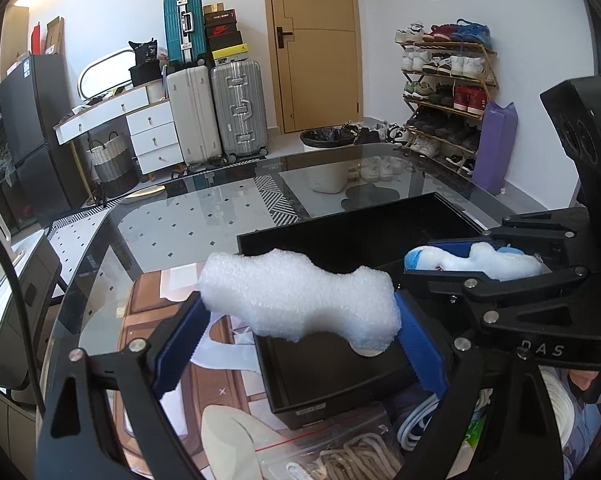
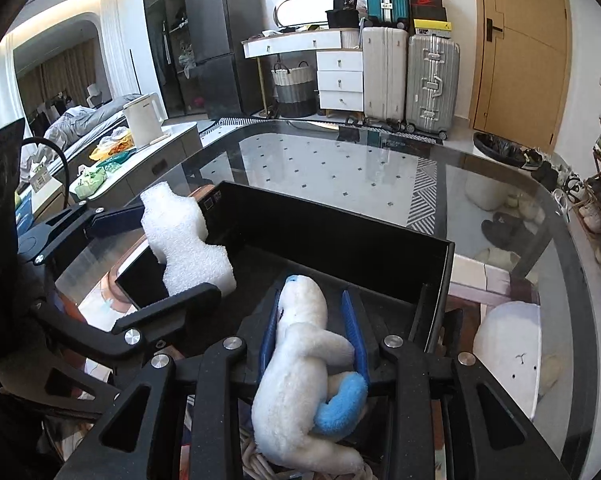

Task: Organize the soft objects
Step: 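Open the left gripper to drop the foam into the box while the right drops the plush, then withdraw both open grippers from the black box back over the pile, then lower the right gripper onto the bagged white rope coil and close it, then lift the rope bag with the right gripper while the left gripper grasps the red-edged zip bag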

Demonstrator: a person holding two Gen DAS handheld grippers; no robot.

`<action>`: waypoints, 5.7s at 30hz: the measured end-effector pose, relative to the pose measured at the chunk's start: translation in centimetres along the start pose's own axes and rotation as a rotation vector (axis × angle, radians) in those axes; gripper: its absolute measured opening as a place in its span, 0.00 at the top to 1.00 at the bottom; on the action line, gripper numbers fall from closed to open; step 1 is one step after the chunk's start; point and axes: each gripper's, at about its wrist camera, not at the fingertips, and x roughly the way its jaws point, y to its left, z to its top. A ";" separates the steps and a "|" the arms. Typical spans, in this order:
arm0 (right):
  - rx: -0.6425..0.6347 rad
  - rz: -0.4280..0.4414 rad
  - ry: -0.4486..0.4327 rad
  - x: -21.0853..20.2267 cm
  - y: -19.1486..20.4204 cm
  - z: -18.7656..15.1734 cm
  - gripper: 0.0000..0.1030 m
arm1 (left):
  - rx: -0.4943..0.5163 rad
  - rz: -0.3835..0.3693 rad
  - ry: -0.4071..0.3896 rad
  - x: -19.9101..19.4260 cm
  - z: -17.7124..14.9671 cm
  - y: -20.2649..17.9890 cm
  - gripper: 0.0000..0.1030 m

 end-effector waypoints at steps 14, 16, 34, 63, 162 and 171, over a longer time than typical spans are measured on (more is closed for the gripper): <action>0.002 0.035 -0.123 -3.2 -0.1 0.9 0.48 | 0.017 -0.054 -0.015 -1.8 0.4 -0.1 0.05; 0.006 0.021 -0.139 -4.2 -0.3 0.9 0.35 | -0.003 -0.079 -0.029 -2.5 0.6 0.0 0.03; 0.110 0.003 -0.177 -13.0 -1.3 -5.9 0.00 | -0.051 -0.074 -0.086 -9.2 -2.0 1.2 0.00; 0.105 -0.042 -0.082 -13.9 1.0 -11.7 0.00 | -0.025 -0.086 -0.055 -12.2 -7.2 -0.7 0.00; -0.027 -0.029 -0.010 -13.9 3.2 -12.7 0.54 | 0.081 -0.097 0.044 -10.0 -9.0 -3.7 0.00; -0.018 -0.018 -0.020 -13.8 3.4 -12.6 0.54 | 0.172 -0.032 0.032 -9.6 -8.9 -5.6 0.00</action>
